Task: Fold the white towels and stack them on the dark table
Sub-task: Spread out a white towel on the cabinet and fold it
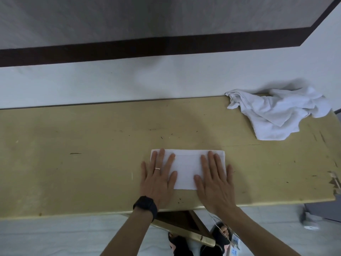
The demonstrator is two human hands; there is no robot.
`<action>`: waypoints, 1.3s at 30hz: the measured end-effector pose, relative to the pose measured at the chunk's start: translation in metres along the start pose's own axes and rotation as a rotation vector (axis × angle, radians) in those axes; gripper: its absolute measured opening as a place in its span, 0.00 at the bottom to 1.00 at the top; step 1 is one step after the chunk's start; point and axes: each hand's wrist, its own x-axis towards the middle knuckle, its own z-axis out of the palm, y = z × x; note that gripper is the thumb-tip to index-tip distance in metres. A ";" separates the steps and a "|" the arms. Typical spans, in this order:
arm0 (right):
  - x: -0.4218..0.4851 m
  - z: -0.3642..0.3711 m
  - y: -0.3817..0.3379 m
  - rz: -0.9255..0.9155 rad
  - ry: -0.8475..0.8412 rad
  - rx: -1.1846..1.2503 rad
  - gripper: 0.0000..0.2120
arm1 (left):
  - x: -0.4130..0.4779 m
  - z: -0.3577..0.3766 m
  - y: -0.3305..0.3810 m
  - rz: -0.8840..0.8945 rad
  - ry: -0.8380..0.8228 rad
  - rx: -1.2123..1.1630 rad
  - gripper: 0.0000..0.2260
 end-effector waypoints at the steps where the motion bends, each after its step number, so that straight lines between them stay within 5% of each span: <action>1: 0.000 0.001 0.004 -0.011 -0.009 -0.009 0.32 | 0.000 0.002 -0.002 -0.005 -0.015 0.006 0.27; 11: -0.011 -0.045 0.035 -0.264 -0.080 -0.147 0.31 | 0.032 -0.040 -0.008 0.105 0.023 0.199 0.24; 16: -0.035 -0.049 0.016 -0.441 -0.159 -0.049 0.31 | 0.047 -0.050 0.020 0.130 -0.042 0.227 0.32; 21: -0.032 -0.049 0.032 -0.492 -0.098 -0.026 0.27 | -0.021 -0.035 0.008 0.242 0.182 0.017 0.15; 25: -0.033 -0.031 0.046 -0.713 -0.165 -0.125 0.31 | -0.076 -0.015 -0.011 0.438 0.137 0.077 0.24; 28: -0.030 -0.023 0.044 -0.735 -0.086 -0.108 0.29 | -0.079 -0.005 -0.015 0.505 0.073 0.206 0.27; 32: -0.035 -0.018 0.039 -0.800 0.070 -0.071 0.20 | -0.077 0.000 -0.008 0.479 0.123 0.164 0.15; 36: -0.042 -0.021 0.037 -0.778 0.009 -0.007 0.14 | -0.084 -0.005 -0.015 0.545 0.173 0.065 0.10; 39: -0.035 -0.033 0.029 -0.608 -0.018 0.141 0.11 | -0.079 -0.032 -0.007 0.321 0.071 -0.184 0.08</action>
